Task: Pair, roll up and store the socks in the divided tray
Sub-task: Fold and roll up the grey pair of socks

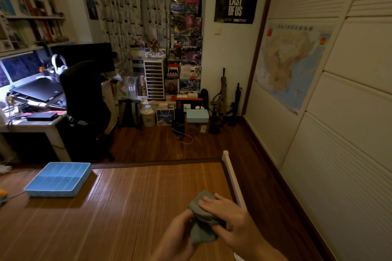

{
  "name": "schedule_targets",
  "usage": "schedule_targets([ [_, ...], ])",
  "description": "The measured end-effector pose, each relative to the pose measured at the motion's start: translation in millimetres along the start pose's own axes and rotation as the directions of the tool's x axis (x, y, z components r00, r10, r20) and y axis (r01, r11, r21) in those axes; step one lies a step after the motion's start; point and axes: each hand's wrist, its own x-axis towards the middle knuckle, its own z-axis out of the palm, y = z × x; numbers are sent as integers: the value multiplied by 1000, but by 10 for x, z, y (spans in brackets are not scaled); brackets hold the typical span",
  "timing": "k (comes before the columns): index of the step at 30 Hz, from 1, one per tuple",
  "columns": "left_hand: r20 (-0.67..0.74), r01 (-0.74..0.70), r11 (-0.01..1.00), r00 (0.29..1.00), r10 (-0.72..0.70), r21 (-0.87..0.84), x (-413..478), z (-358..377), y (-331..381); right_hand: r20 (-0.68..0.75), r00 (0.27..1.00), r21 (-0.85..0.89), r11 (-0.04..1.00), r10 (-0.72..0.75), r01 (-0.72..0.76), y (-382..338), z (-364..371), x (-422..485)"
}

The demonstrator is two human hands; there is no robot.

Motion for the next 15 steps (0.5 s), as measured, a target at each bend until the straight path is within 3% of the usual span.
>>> schedule_targets([
  [3, 0, 67, 996, 998, -67, -53, 17, -82, 25, 75, 990, -144, 981, -120, 130, 35, -28, 14],
  [5, 6, 63, 997, 998, -63, -44, 14, -78, 34, 94, 987, -130, 981, -132, 143, 15, -19, 8],
  [6, -13, 33, 999, 999, -34, -23, 34, -83, 26, 69, 995, -41, 996, -77, 80, -22, -8, 4],
  [8, -62, -1, 1000, 998, -1, -30, 84, -100, 2, -72, 981, 224, 962, 178, -158, -133, -3, 24],
  [10, -58, -24, 999, 998, 22, -31, 79, -103, -12, -110, 852, 471, 782, 512, -409, -204, -34, 93],
  [11, -36, -47, 998, 998, 46, -46, 66, -100, -12, 3, 772, 562, 638, 635, -527, -208, -43, 135],
  [13, 21, -103, 992, 994, 105, -70, 57, -102, -8, 261, 650, 675, 347, 714, -651, -193, -28, 191],
  [15, 42, -159, 985, 986, 163, -71, 68, -105, -26, 360, 608, 710, 215, 707, -671, -216, -1, 205],
])
